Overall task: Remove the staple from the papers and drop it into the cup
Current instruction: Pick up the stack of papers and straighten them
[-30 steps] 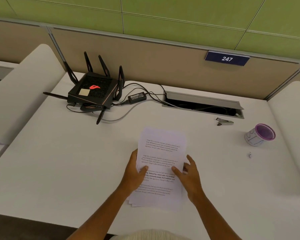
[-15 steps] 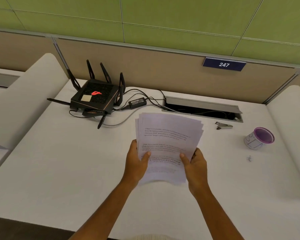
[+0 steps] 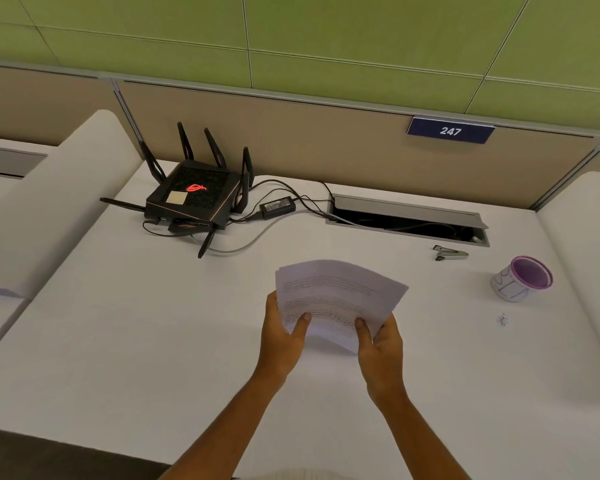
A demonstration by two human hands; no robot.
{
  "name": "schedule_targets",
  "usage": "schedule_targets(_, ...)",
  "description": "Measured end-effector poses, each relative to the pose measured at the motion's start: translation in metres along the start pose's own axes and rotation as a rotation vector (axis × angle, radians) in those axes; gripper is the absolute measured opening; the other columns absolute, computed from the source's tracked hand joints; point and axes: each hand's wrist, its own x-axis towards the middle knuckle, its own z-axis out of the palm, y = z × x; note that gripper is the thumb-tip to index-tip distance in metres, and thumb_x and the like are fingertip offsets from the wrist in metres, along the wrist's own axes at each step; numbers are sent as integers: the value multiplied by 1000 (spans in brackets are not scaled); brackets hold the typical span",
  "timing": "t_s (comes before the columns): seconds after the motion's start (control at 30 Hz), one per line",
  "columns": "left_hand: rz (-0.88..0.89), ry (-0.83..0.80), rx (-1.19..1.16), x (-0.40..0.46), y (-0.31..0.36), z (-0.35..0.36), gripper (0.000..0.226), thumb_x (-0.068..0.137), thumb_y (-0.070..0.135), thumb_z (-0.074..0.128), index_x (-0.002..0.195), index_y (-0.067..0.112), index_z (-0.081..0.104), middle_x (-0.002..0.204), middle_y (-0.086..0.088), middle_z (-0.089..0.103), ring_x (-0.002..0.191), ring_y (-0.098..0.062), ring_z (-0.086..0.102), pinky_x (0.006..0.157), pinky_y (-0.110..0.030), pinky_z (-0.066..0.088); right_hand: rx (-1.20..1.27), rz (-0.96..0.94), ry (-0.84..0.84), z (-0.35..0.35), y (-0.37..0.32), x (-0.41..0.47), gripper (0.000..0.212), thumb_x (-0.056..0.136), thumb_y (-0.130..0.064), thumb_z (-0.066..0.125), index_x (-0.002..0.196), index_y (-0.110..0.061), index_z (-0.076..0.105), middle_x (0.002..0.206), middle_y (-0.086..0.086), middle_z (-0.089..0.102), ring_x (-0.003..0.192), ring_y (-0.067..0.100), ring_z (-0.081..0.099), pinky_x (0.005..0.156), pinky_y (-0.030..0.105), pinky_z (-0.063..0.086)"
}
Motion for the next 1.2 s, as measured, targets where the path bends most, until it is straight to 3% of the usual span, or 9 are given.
schedule_targets(0.17,33,19,-17,5,7,0,65,96,17,74,131,56,36,125,23,56,117,2,57,78,-2,51,36,-35,9,0,-10,6,45,103,-13,61,142,-32,49,125,-12,66,120,7,63,97,26,55)
schedule_targets(0.33,-56,-5,19,-1,-11,-1,44,94,25,76,124,47,52,116,21,64,109,-4,63,73,-6,55,-26,45,-27,0,10,2,43,103,-18,61,139,-37,48,126,-11,64,120,9,61,100,32,56)
schedule_targets(0.43,-80,-7,37,0,-12,-4,26,93,29,77,115,36,66,108,15,72,102,-10,69,69,-8,57,-49,52,-38,-3,8,4,36,104,-19,59,134,-37,51,123,-11,65,116,9,63,92,27,58)
schedule_targets(0.53,-105,-1,30,5,-9,-9,10,93,26,77,99,33,72,96,13,76,92,-11,73,64,-12,57,-108,38,-89,-10,3,13,28,103,-20,60,125,-37,55,118,-11,68,109,11,67,88,33,62)
schedule_targets(0.73,-239,60,-56,13,-16,-26,8,90,27,80,98,27,78,90,7,82,89,-19,78,64,-22,61,-72,129,-306,-39,-8,26,17,98,-17,70,114,-18,72,111,-3,79,103,19,75,92,40,62)
schedule_targets(0.87,-298,100,-256,11,-16,-33,15,91,20,80,104,26,78,98,9,83,92,-12,79,68,-22,62,51,213,-396,-54,-7,21,24,97,-14,67,121,-11,71,115,5,79,110,28,74,92,40,61)
schedule_targets(1.0,-366,107,-439,6,-17,-31,37,91,19,79,127,23,73,117,1,80,108,-19,76,87,-37,62,289,326,-350,-51,5,15,38,96,-16,66,132,-7,65,125,17,74,115,38,71,99,54,57)
schedule_targets(1.1,-416,92,-552,-1,-18,-22,39,93,17,76,131,24,70,120,-2,79,111,-23,76,88,-41,61,367,350,-288,-37,9,5,38,96,-14,66,133,-10,65,126,12,74,115,33,71,98,52,57)
schedule_targets(1.2,-451,45,-612,-12,-21,-11,41,94,15,75,133,25,68,123,-4,78,114,-25,75,95,-47,60,303,350,-200,-20,15,-1,34,92,-12,71,126,-13,68,119,6,78,108,26,75,87,47,63)
